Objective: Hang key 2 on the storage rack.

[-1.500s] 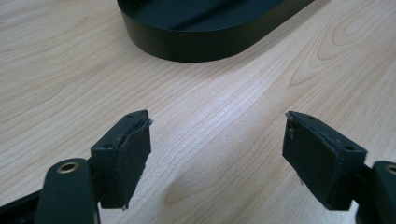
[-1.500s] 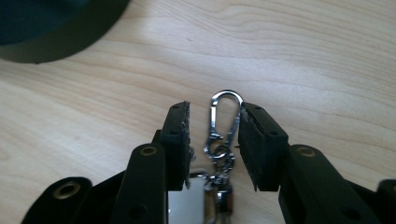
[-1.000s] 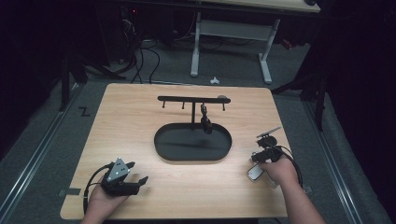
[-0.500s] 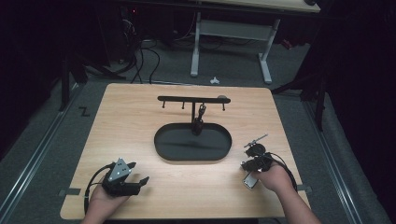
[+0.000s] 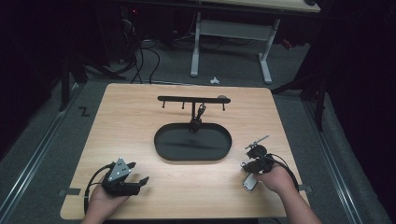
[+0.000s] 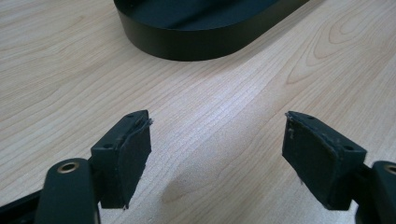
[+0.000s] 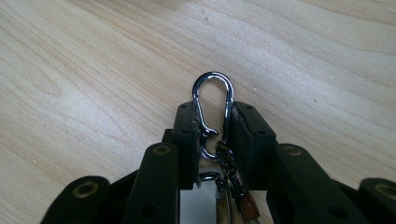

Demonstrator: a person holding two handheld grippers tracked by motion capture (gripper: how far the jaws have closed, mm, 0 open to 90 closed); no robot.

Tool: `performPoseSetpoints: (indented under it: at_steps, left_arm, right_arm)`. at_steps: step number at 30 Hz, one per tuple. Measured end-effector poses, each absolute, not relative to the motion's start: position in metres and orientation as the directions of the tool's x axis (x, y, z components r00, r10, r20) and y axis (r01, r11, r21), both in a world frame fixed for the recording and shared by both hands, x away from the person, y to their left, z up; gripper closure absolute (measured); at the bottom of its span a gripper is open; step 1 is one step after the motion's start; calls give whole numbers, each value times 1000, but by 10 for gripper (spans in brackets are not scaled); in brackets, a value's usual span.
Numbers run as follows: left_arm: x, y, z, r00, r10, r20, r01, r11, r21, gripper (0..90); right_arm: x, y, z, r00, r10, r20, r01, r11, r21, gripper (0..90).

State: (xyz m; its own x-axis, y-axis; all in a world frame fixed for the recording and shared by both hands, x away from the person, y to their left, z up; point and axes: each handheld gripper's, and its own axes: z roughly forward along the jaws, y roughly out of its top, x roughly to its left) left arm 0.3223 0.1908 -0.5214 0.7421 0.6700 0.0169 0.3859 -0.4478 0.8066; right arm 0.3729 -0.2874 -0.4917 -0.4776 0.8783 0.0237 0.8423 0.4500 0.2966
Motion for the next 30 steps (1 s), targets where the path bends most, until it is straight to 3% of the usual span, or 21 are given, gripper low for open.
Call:
performPoseSetpoints:
  at_steps: [6, 9, 30]
  left_arm:
    - [323, 191, -521, 743, 669, 18, 385, -449, 806, 242]
    - [323, 191, -521, 743, 669, 18, 385, -450, 806, 243]
    - [323, 191, -520, 746, 665, 15, 384, -449, 807, 251]
  right_arm:
    - [367, -282, -492, -509, 860, -16, 817, 489, 306, 742]
    - [364, -280, -492, -519, 855, -5, 810, 493, 318, 839]
    - [377, -278, -490, -512, 858, 45, 840, 489, 234, 831]
